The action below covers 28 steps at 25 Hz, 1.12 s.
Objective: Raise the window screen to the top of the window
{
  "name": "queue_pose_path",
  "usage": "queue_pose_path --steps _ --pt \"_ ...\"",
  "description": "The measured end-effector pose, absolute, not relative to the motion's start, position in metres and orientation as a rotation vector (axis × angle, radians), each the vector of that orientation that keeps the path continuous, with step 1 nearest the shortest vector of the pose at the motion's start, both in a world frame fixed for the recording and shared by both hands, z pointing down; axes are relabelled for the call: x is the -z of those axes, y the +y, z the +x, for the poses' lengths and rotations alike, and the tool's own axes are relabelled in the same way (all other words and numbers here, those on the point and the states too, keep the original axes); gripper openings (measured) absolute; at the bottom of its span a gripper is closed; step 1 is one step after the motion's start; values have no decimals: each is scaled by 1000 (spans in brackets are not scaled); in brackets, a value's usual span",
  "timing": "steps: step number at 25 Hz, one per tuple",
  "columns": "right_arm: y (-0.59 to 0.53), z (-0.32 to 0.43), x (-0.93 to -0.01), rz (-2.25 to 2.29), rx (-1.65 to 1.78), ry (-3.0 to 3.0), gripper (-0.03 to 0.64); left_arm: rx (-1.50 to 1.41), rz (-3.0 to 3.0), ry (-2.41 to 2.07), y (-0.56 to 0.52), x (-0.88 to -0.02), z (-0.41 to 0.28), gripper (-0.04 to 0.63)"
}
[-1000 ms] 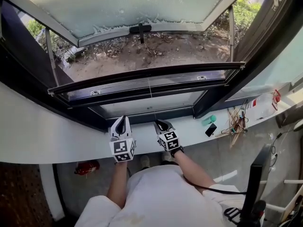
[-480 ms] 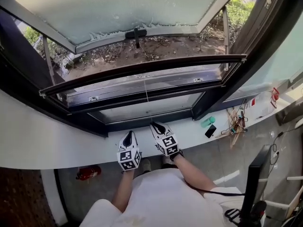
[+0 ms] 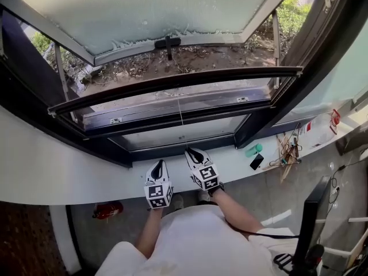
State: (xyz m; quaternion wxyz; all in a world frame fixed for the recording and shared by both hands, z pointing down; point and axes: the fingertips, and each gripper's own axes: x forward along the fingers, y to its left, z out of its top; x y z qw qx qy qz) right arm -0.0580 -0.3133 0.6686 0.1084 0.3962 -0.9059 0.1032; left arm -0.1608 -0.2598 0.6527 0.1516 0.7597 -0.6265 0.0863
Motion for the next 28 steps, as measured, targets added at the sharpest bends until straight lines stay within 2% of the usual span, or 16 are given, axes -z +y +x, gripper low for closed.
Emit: queue_pose_path --steps 17,28 --pt "-324 -73 -584 1211 -231 -2847 31 -176 2293 -1857 -287 -584 -163 2" --pt "-326 -76 -520 1239 -33 -2919 31 -98 2347 -1901 -305 -530 -163 2"
